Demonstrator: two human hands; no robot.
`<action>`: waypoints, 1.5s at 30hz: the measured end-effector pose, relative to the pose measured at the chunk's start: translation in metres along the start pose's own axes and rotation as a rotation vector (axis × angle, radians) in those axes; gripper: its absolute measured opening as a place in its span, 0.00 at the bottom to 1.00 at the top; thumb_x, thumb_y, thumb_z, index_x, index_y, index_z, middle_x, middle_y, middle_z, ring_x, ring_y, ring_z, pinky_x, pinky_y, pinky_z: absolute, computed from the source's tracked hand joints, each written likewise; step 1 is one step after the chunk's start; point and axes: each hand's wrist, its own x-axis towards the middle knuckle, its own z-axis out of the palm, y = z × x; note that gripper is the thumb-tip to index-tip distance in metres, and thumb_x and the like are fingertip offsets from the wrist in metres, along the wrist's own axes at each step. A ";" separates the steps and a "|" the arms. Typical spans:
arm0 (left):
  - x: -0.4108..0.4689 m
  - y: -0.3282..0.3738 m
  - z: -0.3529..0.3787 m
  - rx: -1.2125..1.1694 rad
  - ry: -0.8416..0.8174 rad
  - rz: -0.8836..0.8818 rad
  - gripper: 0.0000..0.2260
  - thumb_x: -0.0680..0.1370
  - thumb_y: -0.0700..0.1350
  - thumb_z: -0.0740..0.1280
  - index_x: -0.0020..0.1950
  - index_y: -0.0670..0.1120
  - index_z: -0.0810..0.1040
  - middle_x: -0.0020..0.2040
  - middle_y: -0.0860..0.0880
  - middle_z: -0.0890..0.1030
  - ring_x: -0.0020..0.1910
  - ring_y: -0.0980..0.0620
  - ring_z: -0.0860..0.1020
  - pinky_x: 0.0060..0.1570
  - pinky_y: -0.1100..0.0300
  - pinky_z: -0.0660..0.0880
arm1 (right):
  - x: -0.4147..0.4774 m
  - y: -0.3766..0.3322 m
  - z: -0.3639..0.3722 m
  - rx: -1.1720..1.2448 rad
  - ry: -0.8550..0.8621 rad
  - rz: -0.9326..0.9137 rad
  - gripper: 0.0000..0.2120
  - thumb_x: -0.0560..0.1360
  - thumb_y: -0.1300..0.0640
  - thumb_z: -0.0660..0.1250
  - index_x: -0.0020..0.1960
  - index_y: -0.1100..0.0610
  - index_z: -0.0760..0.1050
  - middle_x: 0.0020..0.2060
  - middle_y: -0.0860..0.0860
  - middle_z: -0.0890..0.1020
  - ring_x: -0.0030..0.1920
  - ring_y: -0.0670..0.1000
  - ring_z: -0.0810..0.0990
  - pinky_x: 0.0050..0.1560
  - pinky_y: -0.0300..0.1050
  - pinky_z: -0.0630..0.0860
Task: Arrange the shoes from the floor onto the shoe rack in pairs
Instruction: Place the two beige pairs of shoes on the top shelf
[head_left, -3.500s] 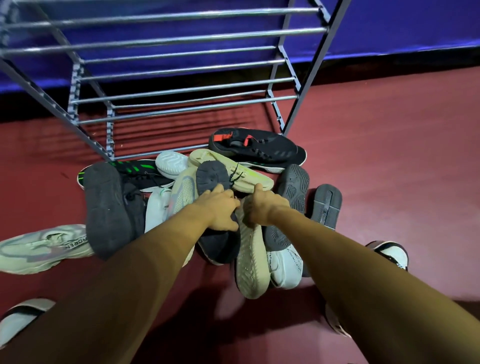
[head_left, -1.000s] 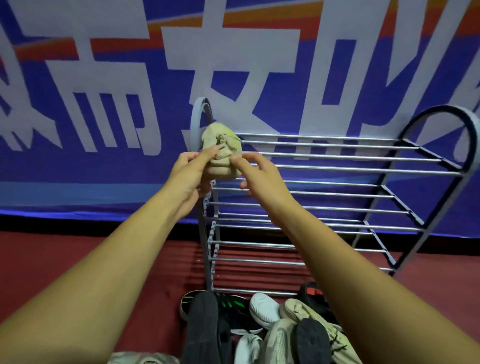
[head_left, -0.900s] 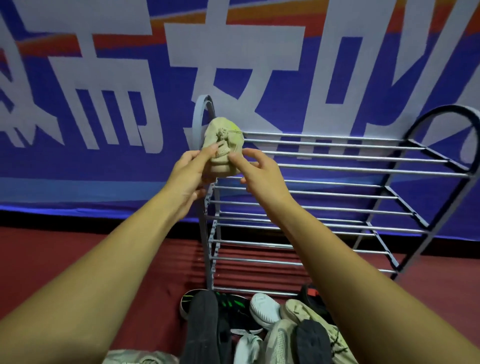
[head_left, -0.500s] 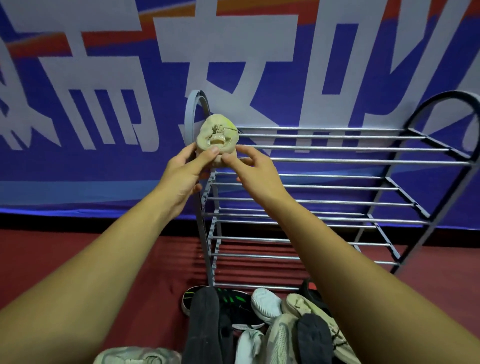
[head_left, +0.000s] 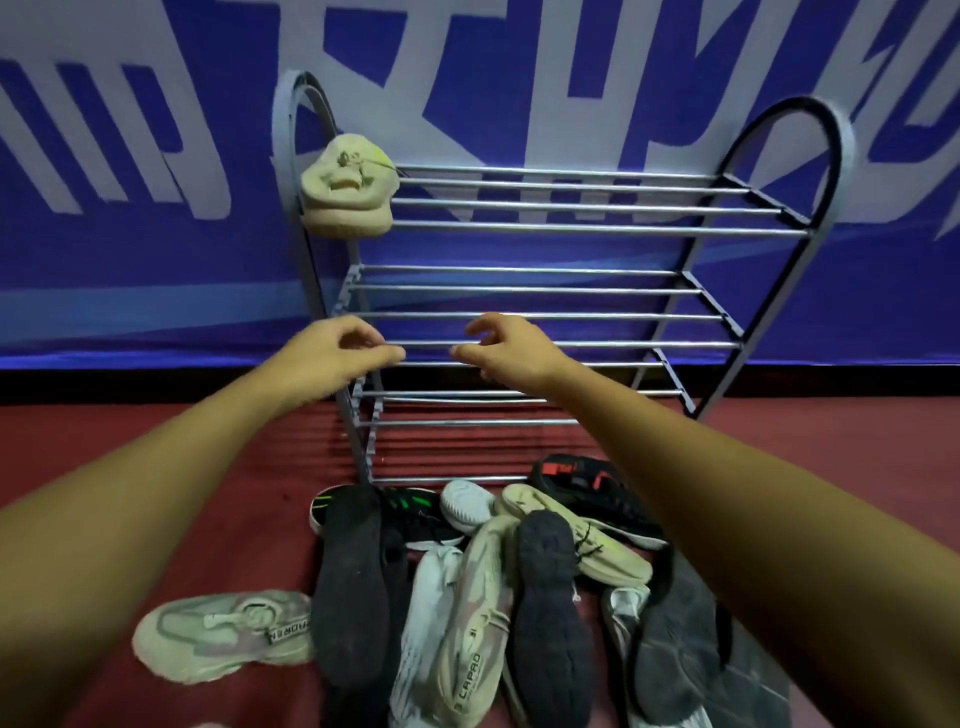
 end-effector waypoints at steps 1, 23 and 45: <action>-0.002 -0.002 0.011 0.055 -0.081 -0.018 0.16 0.70 0.60 0.75 0.49 0.50 0.82 0.46 0.50 0.85 0.47 0.51 0.82 0.51 0.53 0.77 | -0.004 0.012 0.000 -0.034 -0.024 0.029 0.26 0.75 0.43 0.71 0.66 0.57 0.76 0.53 0.55 0.83 0.47 0.52 0.82 0.49 0.45 0.75; 0.065 -0.037 0.267 0.739 -0.640 0.146 0.22 0.74 0.52 0.71 0.65 0.46 0.74 0.57 0.44 0.78 0.55 0.43 0.76 0.54 0.50 0.75 | -0.009 0.220 0.049 -0.612 -0.544 0.197 0.12 0.75 0.46 0.67 0.42 0.55 0.73 0.42 0.53 0.78 0.43 0.57 0.77 0.44 0.48 0.75; 0.106 -0.056 0.285 0.743 -0.787 0.264 0.05 0.76 0.51 0.70 0.49 0.52 0.77 0.48 0.49 0.71 0.49 0.44 0.76 0.45 0.52 0.75 | 0.017 0.230 0.081 -0.449 -0.631 0.227 0.20 0.76 0.45 0.68 0.60 0.60 0.79 0.54 0.57 0.81 0.55 0.58 0.78 0.49 0.46 0.72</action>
